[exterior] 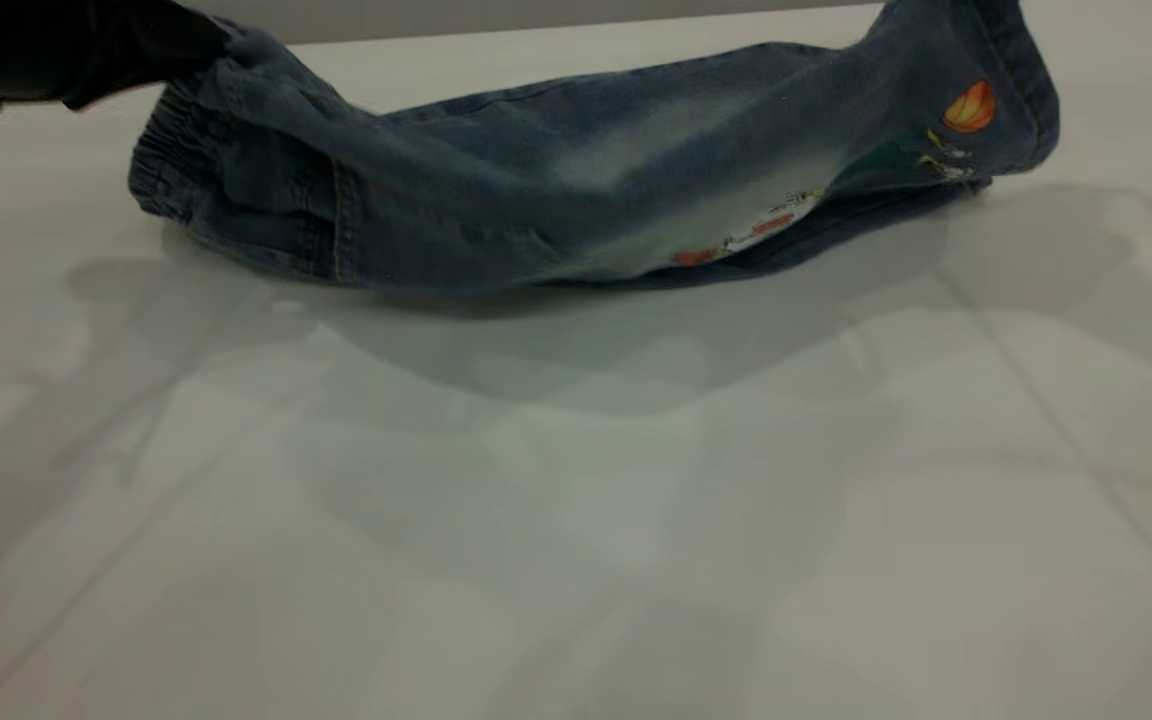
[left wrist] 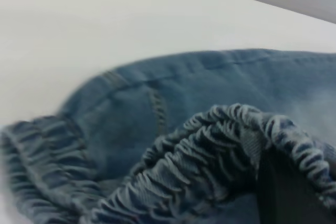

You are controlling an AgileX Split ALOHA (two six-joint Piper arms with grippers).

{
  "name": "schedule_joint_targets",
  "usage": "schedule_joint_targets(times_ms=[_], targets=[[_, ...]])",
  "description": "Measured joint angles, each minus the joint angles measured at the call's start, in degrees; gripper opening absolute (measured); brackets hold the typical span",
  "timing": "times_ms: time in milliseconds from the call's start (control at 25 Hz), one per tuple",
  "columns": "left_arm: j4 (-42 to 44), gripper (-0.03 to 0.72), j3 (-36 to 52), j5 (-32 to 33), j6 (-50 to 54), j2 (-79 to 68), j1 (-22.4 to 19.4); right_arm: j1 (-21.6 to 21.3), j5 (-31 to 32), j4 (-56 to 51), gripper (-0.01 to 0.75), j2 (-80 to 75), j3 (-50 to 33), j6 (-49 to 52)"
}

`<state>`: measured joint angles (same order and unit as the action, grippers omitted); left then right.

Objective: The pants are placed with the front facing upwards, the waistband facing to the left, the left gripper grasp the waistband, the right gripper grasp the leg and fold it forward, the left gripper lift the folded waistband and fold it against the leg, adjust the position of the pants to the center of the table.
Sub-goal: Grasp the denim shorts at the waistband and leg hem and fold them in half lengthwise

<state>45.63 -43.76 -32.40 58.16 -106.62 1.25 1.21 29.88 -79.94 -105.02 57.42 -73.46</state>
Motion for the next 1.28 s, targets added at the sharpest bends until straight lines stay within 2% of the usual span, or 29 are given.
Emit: schedule_joint_targets(times_ms=[360, 480, 840, 1280], targets=[[4.1, 0.088, -8.4, 17.6, -0.8, 0.0, 0.0, -0.1, 2.6, 2.8, 0.015, -9.0, 9.0, 1.9], [4.6, 0.088, -10.3, 21.5, -0.9, 0.0, 0.0, -0.1, 2.7, 4.3, 0.015, -10.9, 11.8, 3.1], [8.2, 0.088, -15.2, 26.1, -0.9, -0.1, 0.0, -0.1, 2.5, 7.4, 0.015, -14.1, 17.5, 5.6], [8.8, 0.088, -21.7, 26.2, -0.9, -7.7, 0.1, -0.2, 1.4, 7.8, 0.015, -18.5, 20.3, 5.9]])
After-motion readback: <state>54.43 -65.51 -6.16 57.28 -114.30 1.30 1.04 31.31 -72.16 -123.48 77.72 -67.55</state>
